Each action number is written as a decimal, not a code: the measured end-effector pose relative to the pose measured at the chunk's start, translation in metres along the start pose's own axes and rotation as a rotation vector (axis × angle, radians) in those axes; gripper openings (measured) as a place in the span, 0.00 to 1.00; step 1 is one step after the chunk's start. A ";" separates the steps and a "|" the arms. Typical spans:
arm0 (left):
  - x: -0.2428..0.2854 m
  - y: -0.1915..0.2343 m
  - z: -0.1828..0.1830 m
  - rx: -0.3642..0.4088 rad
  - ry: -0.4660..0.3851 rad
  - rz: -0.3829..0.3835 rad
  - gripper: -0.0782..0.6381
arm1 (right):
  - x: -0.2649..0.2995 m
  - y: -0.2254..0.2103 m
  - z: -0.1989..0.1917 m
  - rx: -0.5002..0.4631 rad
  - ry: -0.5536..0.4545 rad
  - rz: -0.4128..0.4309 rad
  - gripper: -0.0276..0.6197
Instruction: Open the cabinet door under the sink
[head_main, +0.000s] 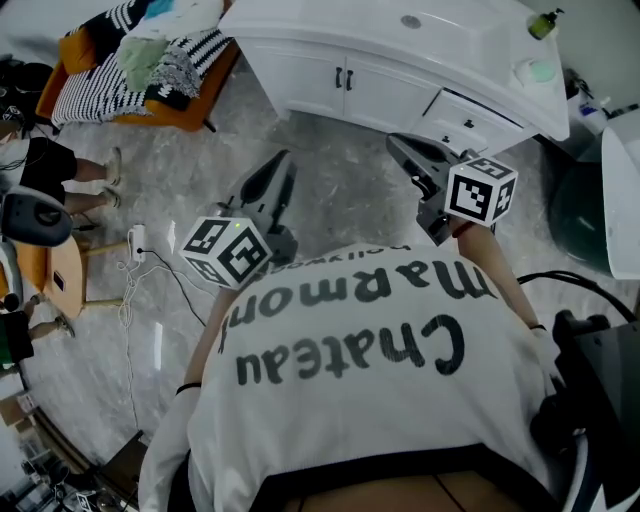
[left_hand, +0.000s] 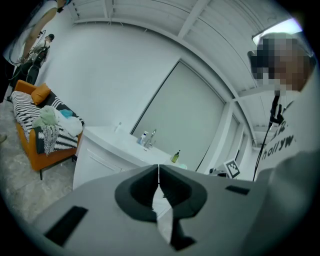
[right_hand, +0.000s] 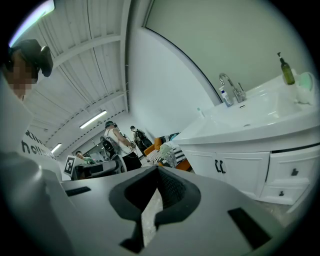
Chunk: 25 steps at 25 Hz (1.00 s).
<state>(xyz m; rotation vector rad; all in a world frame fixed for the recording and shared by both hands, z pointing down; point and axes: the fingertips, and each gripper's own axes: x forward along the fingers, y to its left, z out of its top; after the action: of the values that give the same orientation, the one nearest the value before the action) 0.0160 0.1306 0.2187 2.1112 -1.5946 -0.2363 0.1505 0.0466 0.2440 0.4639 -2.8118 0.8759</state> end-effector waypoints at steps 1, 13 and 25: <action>0.001 0.000 0.000 0.000 -0.001 0.001 0.13 | 0.000 -0.002 0.001 0.001 0.000 -0.001 0.05; 0.011 0.003 0.000 0.004 0.018 0.000 0.13 | -0.005 -0.012 0.008 0.012 -0.028 -0.014 0.05; 0.014 0.015 0.017 0.032 -0.031 0.008 0.12 | -0.003 -0.019 0.007 0.033 -0.058 -0.034 0.05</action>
<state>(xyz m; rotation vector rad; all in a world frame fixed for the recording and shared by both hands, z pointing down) 0.0007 0.1095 0.2128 2.1340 -1.6347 -0.2434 0.1590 0.0285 0.2472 0.5488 -2.8368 0.9183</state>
